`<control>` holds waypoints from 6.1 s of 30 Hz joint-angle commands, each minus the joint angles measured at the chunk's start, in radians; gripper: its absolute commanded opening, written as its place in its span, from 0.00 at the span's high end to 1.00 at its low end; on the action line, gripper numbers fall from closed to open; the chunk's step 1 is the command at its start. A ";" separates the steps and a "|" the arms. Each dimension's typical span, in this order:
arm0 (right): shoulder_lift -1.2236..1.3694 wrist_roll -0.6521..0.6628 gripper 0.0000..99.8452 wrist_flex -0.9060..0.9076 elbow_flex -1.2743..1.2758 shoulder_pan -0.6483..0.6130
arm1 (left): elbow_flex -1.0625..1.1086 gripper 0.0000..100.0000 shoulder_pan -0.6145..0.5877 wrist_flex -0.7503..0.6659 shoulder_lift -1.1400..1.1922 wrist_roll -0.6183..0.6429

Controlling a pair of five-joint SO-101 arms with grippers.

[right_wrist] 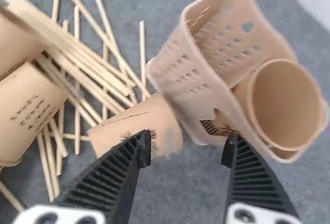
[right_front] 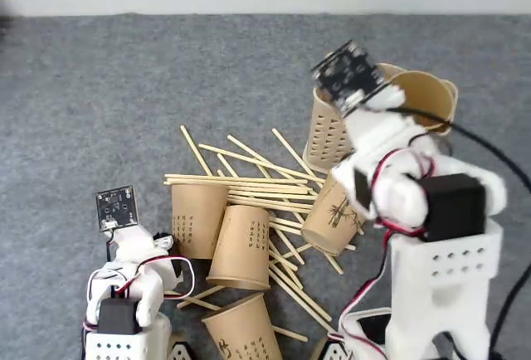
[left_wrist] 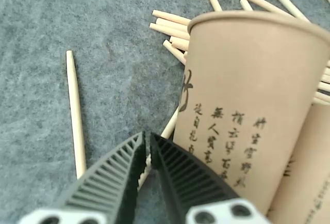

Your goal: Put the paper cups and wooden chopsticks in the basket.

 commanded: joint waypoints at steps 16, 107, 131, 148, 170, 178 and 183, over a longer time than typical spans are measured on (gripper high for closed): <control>-0.171 0.080 0.76 -0.124 0.534 -0.053 | -0.008 0.99 0.000 0.003 -0.012 -0.005; -0.168 0.081 0.74 -0.611 0.928 0.122 | -0.008 0.99 0.000 0.003 -0.012 -0.005; -0.180 -0.109 0.90 -0.272 0.787 -0.268 | -0.008 0.99 0.000 0.003 -0.012 -0.005; -0.171 0.358 0.99 -0.693 0.934 0.366 | -0.008 0.99 0.000 0.003 -0.012 -0.005; -0.180 0.371 0.99 -1.193 1.234 0.446 | -0.008 0.99 0.000 0.003 -0.012 -0.005; -0.189 0.364 0.99 -0.911 1.240 0.248 | -0.008 0.99 0.000 0.003 -0.012 -0.005; -0.326 0.206 0.99 -0.728 1.212 0.062 | -0.008 0.99 0.000 0.003 -0.012 -0.005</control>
